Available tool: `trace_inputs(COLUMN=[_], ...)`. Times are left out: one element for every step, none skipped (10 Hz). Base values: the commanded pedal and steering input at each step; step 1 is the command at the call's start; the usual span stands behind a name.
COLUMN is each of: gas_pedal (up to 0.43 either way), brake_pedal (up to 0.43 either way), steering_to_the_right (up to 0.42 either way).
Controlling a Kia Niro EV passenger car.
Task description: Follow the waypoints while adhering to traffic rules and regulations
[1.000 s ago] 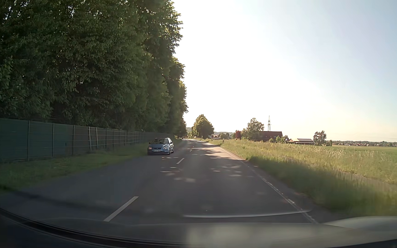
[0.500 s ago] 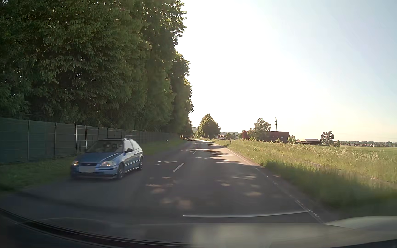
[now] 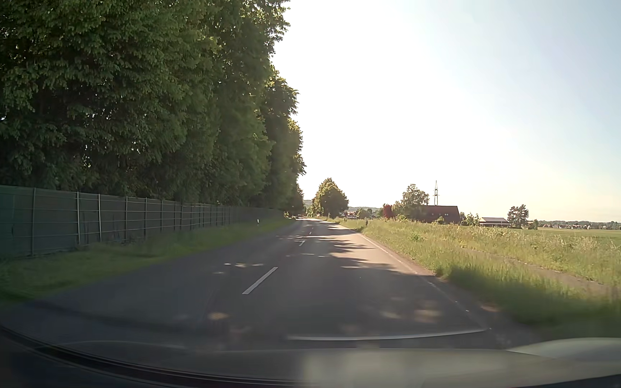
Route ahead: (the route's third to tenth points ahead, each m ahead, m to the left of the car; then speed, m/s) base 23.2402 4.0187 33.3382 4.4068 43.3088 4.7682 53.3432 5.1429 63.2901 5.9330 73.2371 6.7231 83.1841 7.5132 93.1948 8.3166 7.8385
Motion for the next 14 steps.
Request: trace_inputs(gas_pedal=[0.35,0.35,0.35,0.35,0.35,0.35,0.35,0.35,0.35,0.35,0.35,0.35,0.35,0.35], brake_pedal=[0.006,0.006,0.006,0.006,0.006,0.006,0.006,0.006,0.006,0.006,0.006,0.006,0.006,0.006], steering_to_the_right=[-0.009,-0.009,-0.009,-0.008,-0.008,-0.008,-0.008,-0.005,-0.003,-0.002,-0.002,-0.002,-0.002,-0.002])
